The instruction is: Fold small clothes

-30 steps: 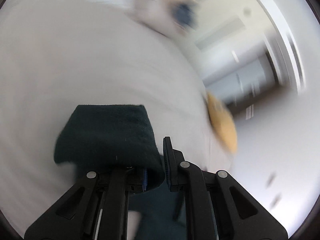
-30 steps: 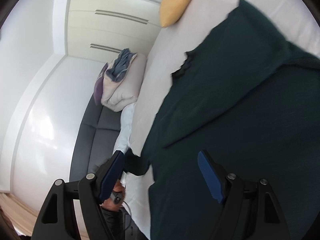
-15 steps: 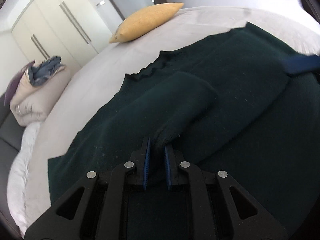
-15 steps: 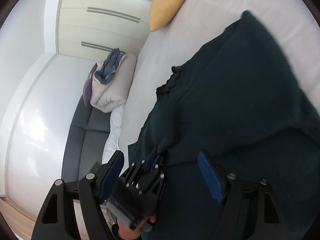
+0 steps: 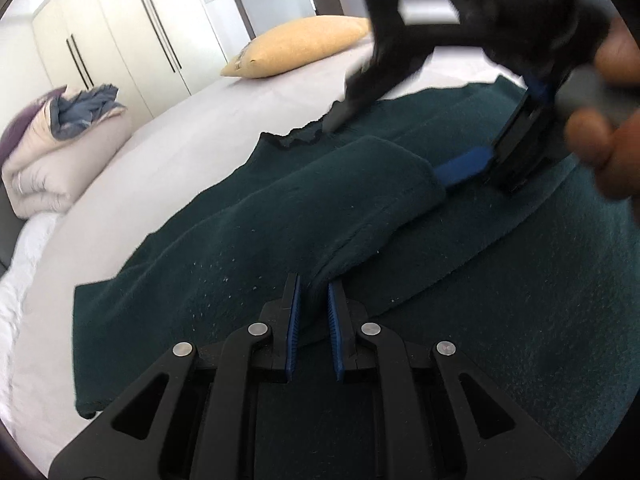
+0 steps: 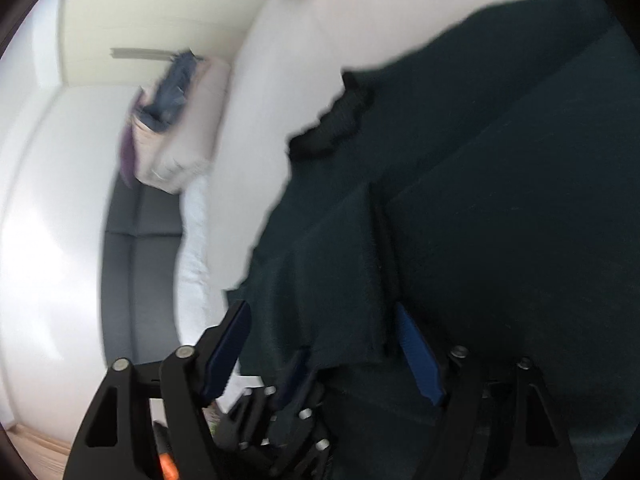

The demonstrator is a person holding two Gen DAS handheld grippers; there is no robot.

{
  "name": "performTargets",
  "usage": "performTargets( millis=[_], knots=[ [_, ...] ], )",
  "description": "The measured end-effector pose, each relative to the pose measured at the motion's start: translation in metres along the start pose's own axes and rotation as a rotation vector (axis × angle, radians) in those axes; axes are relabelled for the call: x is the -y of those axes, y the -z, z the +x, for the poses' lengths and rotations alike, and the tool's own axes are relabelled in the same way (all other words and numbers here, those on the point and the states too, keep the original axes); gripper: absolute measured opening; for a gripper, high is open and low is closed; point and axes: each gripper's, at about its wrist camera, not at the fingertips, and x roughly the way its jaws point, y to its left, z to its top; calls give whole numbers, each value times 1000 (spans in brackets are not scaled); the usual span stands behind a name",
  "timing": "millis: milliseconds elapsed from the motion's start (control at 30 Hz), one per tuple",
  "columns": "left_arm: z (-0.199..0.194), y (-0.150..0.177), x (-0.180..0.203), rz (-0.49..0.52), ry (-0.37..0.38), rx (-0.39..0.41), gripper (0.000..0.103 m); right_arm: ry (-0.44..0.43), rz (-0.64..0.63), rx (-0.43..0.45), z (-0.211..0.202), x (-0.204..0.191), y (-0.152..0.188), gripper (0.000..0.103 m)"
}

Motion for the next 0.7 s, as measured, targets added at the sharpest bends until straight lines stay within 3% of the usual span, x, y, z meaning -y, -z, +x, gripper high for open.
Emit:
performTargets(
  millis=[67, 100, 133, 200, 267, 400, 700],
  knots=[
    [-2, 2, -6, -29, 17, 2, 13, 11, -4, 1, 6, -1, -2, 68],
    [-3, 3, -8, -42, 20, 2, 13, 4, -5, -3, 8, -1, -3, 57],
    [-4, 4, -9, -49, 22, 1, 13, 3, -12, -12, 10, -2, -2, 39],
    [-3, 3, -15, -68, 31, 4, 13, 40, -50, -35, 15, -4, 0, 20],
    [-9, 5, -22, -103, 52, 12, 13, 88, -102, -18, 12, -9, 5, 17],
    [-32, 15, -29, -144, 88, 33, 13, 93, -144, 42, -13, -12, 11, 14],
    [-53, 38, -9, -82, 88, -9, 13, 105, -45, 170, -69, 22, 1, 14]
  ],
)
